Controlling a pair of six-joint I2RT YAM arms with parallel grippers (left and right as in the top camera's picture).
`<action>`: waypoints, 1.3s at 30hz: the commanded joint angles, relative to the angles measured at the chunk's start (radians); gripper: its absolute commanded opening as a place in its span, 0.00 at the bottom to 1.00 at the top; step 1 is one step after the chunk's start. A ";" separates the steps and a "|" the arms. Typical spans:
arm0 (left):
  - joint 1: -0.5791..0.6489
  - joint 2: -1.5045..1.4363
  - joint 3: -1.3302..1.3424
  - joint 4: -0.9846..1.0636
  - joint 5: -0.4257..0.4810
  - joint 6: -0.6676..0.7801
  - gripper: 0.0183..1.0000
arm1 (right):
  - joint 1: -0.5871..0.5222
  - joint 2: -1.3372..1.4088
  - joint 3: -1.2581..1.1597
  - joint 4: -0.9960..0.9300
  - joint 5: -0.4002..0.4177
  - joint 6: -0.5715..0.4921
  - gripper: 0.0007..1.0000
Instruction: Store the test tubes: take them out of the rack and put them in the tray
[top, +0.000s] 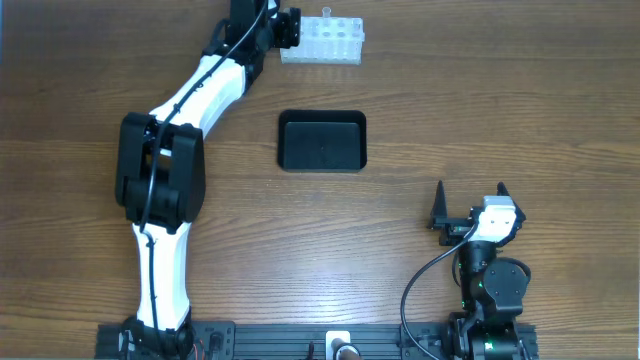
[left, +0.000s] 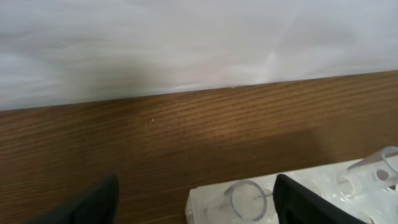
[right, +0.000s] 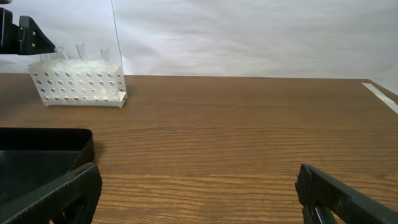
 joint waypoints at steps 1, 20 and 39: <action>-0.014 0.035 0.029 0.018 -0.010 -0.003 0.75 | 0.005 -0.011 -0.006 -0.003 -0.005 0.007 0.99; -0.024 0.040 0.034 0.031 -0.009 -0.003 0.35 | 0.005 -0.011 -0.006 -0.003 -0.005 0.007 0.99; -0.033 0.040 0.034 0.032 -0.009 -0.003 0.16 | 0.005 -0.011 -0.006 -0.003 -0.005 0.007 0.99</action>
